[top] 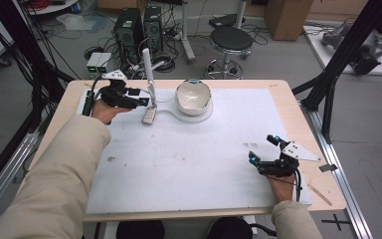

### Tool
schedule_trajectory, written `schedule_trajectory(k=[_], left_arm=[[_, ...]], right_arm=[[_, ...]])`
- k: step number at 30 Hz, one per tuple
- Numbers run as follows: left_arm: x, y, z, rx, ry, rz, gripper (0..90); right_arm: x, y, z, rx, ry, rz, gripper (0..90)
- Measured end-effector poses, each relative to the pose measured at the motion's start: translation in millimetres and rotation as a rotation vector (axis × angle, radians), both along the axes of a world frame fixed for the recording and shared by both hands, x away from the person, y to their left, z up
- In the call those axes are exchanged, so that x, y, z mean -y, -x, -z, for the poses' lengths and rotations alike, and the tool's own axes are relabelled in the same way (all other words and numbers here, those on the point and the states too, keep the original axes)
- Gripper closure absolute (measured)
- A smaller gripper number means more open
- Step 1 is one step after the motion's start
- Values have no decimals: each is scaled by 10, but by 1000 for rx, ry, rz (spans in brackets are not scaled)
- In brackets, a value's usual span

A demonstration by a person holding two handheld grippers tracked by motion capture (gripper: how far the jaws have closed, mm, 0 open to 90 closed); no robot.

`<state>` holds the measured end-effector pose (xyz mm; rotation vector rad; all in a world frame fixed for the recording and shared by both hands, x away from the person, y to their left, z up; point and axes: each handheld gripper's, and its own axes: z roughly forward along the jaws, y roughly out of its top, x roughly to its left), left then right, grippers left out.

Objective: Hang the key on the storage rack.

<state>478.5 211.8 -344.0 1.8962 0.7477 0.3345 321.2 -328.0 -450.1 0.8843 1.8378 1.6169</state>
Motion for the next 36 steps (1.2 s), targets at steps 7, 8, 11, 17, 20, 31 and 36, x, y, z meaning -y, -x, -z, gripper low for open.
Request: schedule_trajectory(k=[7, 8, 11, 17, 20, 31, 36], left_arm=[[-197, 414, -47, 77, 38, -36, 17], [-234, 490, -50, 102, 41, -47, 17], [-339, 697, -63, 162, 69, -53, 17], [-480, 990, -74, 233, 109, -35, 17], [-536, 1097, -46, 259, 142, -27, 17], [-641, 1538, 354, 324, 199, -37, 17], [-662, 1735, 599, 360, 188, -70, 17]], right_arm=[[-3, -1, -1, -1, 3, 5, 7], [-3, 1, -2, -3, 2, 6, 7], [-6, -2, -2, 5, 5, 5, 7], [-6, -1, -2, 4, 6, 4, 7], [-4, -1, -2, 3, 4, 3, 7], [1, 9, 1, 15, 2, 5, 7], [-4, 13, 0, 16, 7, 3, 7]])
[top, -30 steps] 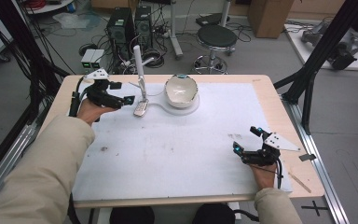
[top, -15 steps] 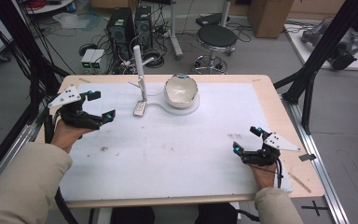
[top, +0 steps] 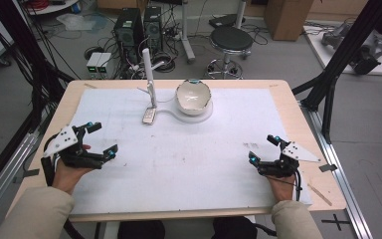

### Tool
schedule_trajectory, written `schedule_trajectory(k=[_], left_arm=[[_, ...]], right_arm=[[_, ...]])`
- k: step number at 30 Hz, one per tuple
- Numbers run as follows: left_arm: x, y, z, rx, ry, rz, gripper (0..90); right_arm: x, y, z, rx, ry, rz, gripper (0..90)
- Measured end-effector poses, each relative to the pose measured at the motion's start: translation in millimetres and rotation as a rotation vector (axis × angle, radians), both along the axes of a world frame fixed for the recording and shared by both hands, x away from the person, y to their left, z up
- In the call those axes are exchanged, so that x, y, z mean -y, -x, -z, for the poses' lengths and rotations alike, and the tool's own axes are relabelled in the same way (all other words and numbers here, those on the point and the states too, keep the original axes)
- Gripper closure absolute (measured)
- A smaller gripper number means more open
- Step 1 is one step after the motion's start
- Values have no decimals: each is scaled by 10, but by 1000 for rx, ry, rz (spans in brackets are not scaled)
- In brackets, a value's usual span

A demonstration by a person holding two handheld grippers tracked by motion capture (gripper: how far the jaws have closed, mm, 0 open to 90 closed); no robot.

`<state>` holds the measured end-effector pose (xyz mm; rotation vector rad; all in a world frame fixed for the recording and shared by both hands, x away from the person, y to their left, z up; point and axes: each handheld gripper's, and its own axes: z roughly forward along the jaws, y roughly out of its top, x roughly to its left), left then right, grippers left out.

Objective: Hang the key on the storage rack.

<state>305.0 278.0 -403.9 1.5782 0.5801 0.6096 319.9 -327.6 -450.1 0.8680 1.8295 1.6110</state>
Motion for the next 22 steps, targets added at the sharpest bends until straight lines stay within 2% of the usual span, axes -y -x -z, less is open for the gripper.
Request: schedule_trajectory(k=[4, 7, 10, 15, 20, 22], left_arm=[[-73, 157, 222, 23, 30, -55, 17], [-121, 232, 341, 9, 49, -85, 17], [-125, 275, 392, 21, 49, -82, 17], [-120, 271, 468, 1, 30, -76, 17], [-157, 273, 480, -4, 78, -96, 17], [-166, 290, 487, 12, 86, -104, 17]], right_arm=[[-4, 1, 1, 4, 3, 1, 7], [-3, 1, 0, -2, -1, -1, 7], [-3, 1, 0, -1, 1, 0, 7], [-7, 3, 0, 3, 8, 1, 7], [-9, 4, 0, 1, 7, 0, 7], [-15, 10, 0, -4, 4, 0, 7]])
